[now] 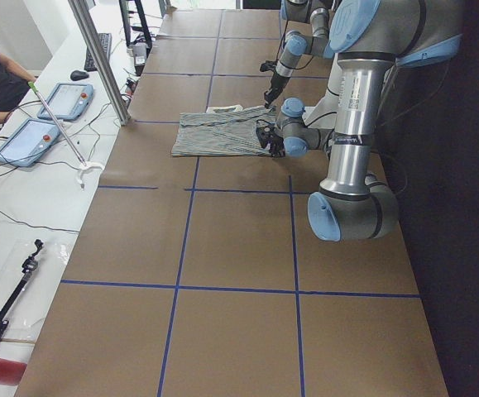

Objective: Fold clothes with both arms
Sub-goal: 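Grasp the shirt's near edge with both grippers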

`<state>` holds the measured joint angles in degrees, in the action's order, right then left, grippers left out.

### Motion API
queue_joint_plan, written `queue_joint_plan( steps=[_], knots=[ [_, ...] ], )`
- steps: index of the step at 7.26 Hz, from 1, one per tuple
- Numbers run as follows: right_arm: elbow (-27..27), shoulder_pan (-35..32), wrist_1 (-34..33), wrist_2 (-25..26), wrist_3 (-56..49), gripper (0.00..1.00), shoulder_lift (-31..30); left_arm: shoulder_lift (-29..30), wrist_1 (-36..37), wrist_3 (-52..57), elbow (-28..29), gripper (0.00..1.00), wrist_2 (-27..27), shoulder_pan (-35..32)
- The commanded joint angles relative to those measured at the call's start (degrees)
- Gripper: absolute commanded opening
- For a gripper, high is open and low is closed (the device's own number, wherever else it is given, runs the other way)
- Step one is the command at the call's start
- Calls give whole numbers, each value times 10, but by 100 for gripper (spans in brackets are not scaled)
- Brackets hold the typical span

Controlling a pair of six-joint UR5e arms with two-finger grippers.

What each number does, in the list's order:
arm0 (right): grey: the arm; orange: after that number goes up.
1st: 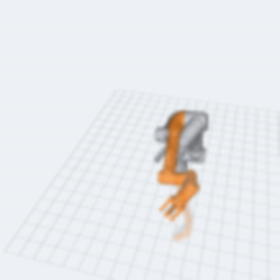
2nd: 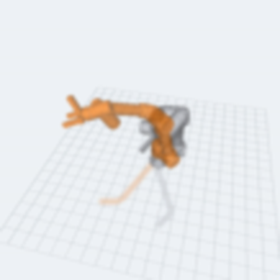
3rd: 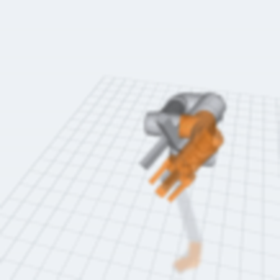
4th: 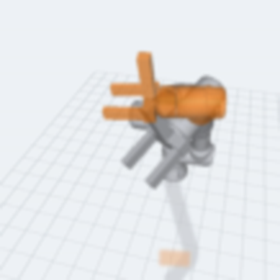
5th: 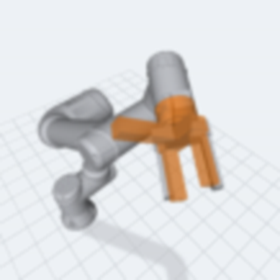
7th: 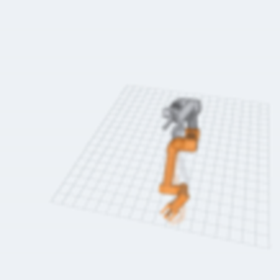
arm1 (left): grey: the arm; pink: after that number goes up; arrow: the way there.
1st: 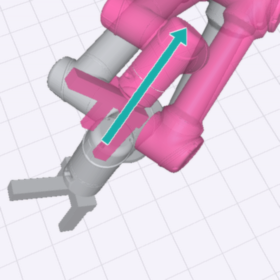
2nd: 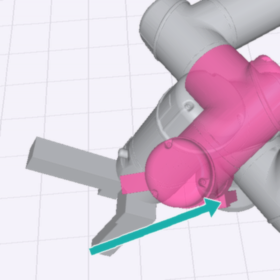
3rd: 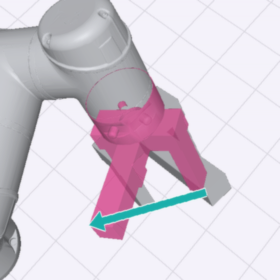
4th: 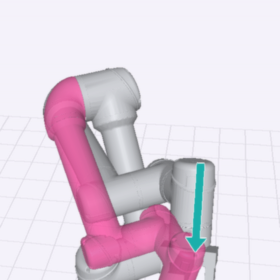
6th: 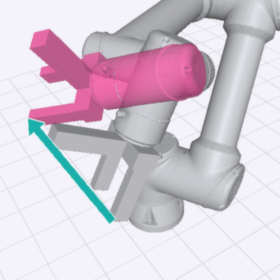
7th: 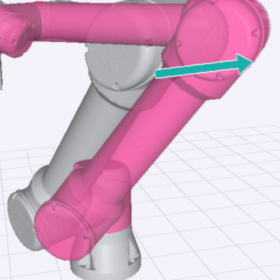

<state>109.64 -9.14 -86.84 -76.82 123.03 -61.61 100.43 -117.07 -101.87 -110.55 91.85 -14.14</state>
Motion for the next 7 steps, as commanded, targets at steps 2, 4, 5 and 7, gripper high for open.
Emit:
queue_joint_plan(
  steps=[2,4,5,7],
  knots=[
    [0,0,1,0,-1,0,0,27,40,0,1,28,0,19],
    [0,0,1,0,-1,0,0,27,40,0,-1,0,0,18],
    [0,0,1,0,-1,0,-1,25,41,1,-11,0,0,17],
    [2,0,1,0,-1,0,-1,17,42,6,-33,0,3,11]
  ],
)
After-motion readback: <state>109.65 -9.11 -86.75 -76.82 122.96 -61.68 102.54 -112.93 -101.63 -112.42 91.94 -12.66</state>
